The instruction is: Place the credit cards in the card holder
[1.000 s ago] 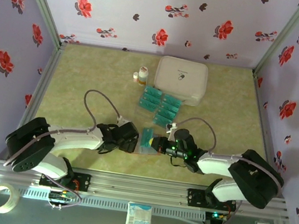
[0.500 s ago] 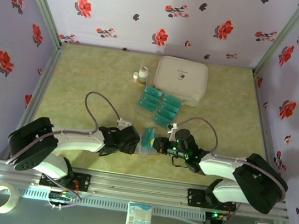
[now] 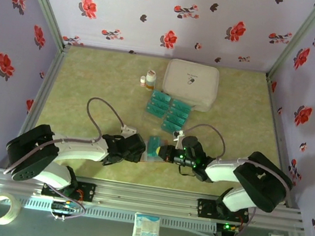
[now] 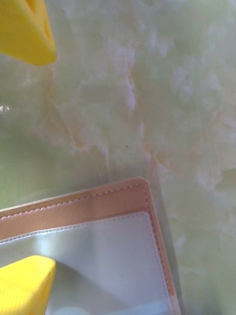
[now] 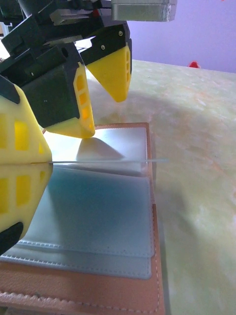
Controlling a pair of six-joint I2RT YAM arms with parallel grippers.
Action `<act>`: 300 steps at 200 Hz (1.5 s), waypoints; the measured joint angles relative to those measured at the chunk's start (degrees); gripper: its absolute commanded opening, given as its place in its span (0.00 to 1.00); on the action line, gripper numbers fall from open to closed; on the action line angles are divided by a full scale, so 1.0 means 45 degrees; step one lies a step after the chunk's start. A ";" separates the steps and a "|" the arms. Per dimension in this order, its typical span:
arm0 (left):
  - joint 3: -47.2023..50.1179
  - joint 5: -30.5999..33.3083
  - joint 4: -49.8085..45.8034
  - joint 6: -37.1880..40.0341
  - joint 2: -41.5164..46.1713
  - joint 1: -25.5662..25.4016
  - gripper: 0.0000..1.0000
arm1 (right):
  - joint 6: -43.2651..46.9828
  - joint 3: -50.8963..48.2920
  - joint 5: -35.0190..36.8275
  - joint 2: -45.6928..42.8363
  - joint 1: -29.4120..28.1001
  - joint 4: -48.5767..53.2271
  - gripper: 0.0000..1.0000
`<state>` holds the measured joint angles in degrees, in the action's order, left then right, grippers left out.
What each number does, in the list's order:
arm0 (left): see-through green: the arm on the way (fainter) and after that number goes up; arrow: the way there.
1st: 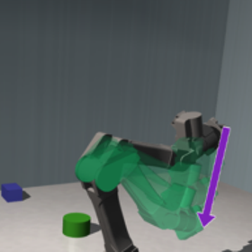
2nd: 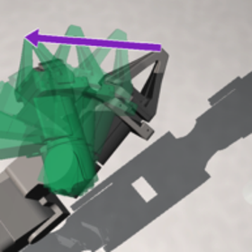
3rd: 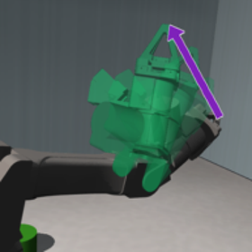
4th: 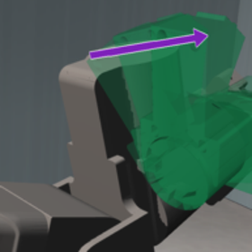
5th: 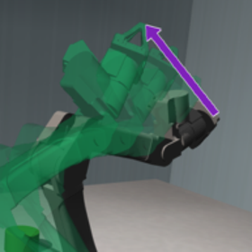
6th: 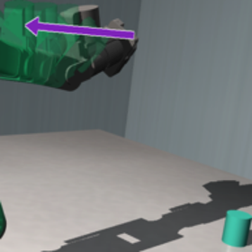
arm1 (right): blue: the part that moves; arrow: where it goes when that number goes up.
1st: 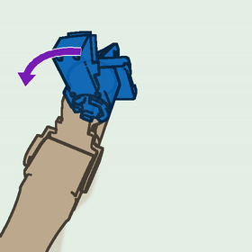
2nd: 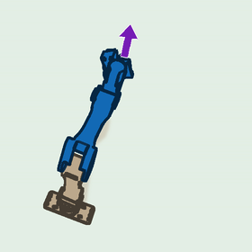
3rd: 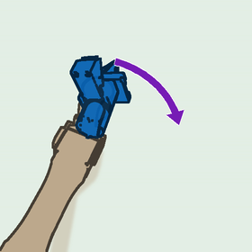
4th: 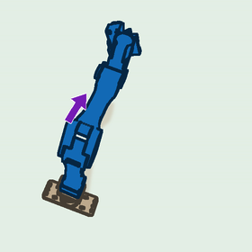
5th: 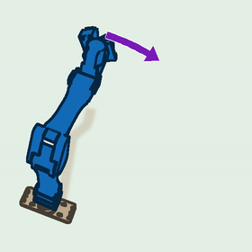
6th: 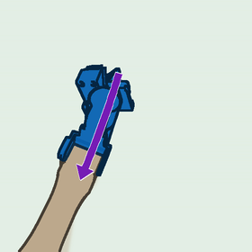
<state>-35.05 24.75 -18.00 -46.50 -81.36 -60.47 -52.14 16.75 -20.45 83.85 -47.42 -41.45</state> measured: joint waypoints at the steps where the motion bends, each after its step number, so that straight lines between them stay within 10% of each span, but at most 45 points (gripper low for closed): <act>1: 0.0000 0.0005 0.0000 -0.0005 0.0000 -0.0005 1.00 | 0.0000 0.0000 -0.0010 0.0010 0.0000 -0.0029 0.00; 300: 0.0117 0.0277 0.0049 -0.0277 0.0000 -0.0209 1.00 | -0.1098 -0.1035 -0.0656 0.2832 0.0000 -0.4697 0.00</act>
<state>-34.52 26.00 -17.78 -47.75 -81.36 -61.41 -57.08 12.10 -23.40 96.60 -47.42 -62.59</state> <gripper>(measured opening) 0.997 0.040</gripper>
